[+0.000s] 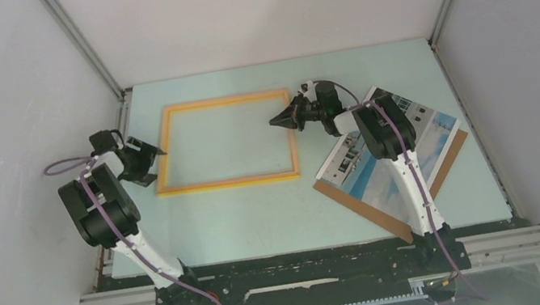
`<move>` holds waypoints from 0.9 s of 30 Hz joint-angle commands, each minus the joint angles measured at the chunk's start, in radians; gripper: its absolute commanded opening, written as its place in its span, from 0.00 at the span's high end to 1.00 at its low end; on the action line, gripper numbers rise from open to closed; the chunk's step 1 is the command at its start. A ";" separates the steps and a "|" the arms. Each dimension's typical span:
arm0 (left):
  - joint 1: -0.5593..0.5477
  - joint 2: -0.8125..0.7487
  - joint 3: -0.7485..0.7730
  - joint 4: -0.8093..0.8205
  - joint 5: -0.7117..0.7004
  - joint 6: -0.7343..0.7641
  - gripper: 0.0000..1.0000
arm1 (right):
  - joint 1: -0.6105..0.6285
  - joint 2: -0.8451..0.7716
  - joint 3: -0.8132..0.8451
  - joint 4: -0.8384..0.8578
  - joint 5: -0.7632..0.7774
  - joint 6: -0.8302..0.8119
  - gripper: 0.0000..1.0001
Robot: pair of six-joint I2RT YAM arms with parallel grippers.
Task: Put the photo into the frame
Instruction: Adjust the photo frame item on the photo frame.
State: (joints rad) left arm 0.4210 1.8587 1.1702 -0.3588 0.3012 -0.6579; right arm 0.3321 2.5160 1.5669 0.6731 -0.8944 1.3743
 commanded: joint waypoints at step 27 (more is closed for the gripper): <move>-0.001 -0.055 -0.066 -0.022 0.049 0.029 0.18 | 0.030 -0.002 0.010 0.112 0.063 0.016 1.00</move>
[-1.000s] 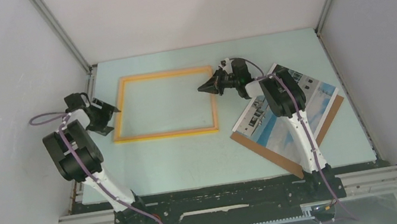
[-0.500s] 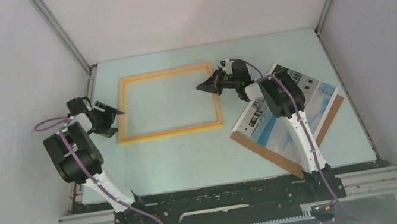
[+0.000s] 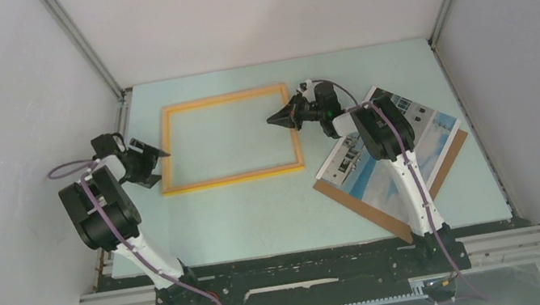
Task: Put the photo into the frame
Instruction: Adjust the photo frame item on the photo frame.
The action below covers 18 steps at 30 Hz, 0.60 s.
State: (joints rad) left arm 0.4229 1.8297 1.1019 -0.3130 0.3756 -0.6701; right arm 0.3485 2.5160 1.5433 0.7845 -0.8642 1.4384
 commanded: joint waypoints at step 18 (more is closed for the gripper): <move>-0.113 0.160 0.468 -0.191 -0.298 0.249 0.28 | 0.010 0.008 0.044 -0.002 0.032 -0.076 1.00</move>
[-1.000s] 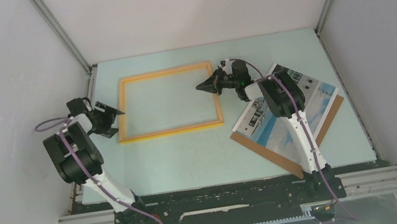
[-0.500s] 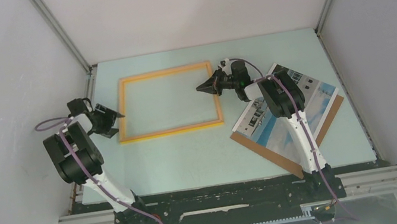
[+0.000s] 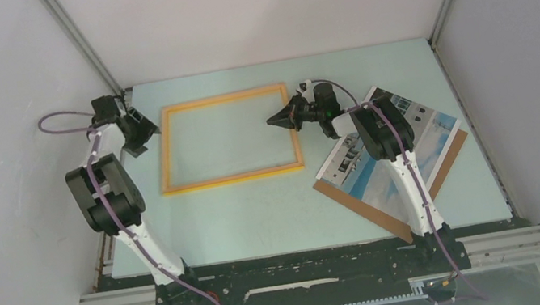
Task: Put the photo into the frame
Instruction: Adjust the photo frame item on the photo frame.
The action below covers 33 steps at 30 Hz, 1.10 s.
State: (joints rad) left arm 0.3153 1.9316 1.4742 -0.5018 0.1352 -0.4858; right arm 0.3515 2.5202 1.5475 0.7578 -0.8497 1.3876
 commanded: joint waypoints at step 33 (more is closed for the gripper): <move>-0.041 0.237 0.208 -0.080 -0.031 0.216 0.91 | 0.003 0.016 0.104 -0.083 0.036 -0.140 1.00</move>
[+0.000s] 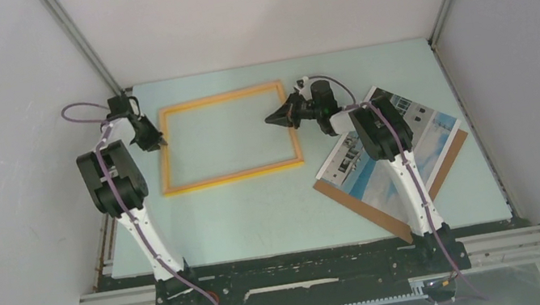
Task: Put the photo into the frame
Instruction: Adjust the photo frame item on the photo frame.
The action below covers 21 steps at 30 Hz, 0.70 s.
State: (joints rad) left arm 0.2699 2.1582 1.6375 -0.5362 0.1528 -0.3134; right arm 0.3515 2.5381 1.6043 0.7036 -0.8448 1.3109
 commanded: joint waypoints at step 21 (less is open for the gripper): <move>0.012 -0.031 0.071 -0.040 0.024 0.017 0.54 | 0.006 0.024 0.162 -0.111 -0.015 -0.145 1.00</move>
State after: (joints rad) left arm 0.2729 2.1582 1.6516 -0.5755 0.1524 -0.2569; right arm 0.3511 2.5443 1.7237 0.5571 -0.8402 1.1854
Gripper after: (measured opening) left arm 0.414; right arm 0.007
